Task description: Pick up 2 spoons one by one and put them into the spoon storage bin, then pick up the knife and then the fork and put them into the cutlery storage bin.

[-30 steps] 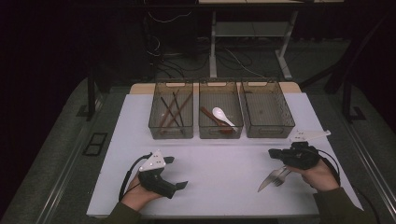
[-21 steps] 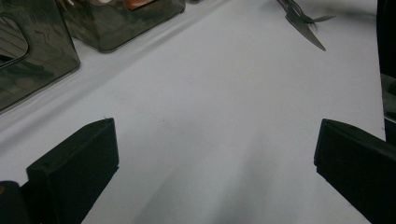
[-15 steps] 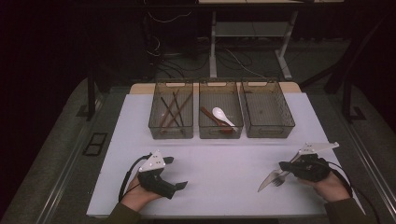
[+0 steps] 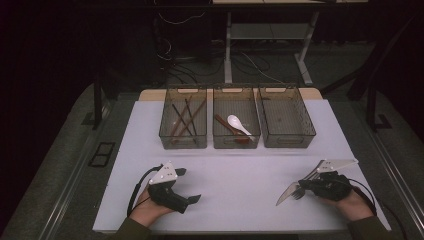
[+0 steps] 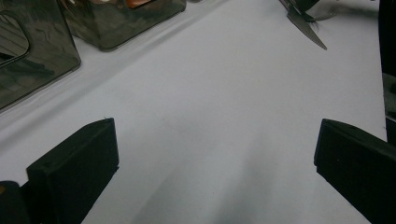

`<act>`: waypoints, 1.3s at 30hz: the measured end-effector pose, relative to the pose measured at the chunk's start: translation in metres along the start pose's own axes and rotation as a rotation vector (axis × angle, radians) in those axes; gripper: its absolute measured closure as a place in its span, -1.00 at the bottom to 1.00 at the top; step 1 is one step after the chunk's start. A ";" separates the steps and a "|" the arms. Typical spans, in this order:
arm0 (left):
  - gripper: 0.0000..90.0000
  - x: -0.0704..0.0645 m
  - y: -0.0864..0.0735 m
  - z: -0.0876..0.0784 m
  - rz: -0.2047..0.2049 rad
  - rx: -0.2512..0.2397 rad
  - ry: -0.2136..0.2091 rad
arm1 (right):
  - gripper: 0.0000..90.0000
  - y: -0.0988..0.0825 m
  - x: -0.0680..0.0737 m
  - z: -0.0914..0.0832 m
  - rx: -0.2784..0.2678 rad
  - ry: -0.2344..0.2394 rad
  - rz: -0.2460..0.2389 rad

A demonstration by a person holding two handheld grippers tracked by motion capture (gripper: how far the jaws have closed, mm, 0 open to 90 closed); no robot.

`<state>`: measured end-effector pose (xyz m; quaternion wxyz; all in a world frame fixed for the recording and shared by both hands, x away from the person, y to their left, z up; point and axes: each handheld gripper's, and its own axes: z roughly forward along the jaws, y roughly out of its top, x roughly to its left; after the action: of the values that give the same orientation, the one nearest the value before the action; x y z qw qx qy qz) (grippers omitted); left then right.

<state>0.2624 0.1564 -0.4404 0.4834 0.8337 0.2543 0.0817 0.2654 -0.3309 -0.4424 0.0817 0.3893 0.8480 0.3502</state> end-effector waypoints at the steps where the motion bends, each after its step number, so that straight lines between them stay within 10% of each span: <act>1: -1.00 0.000 0.000 0.000 0.000 0.000 0.000 | 0.98 0.000 0.000 0.000 0.002 0.001 -0.004; 39: -1.00 -0.001 0.000 0.002 0.000 0.001 0.000 | 0.98 0.012 0.000 0.018 -0.013 -0.017 -0.032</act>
<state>0.2626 0.1547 -0.4416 0.4828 0.8339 0.2546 0.0815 0.2799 -0.3164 -0.4476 0.0969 0.3779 0.8512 0.3511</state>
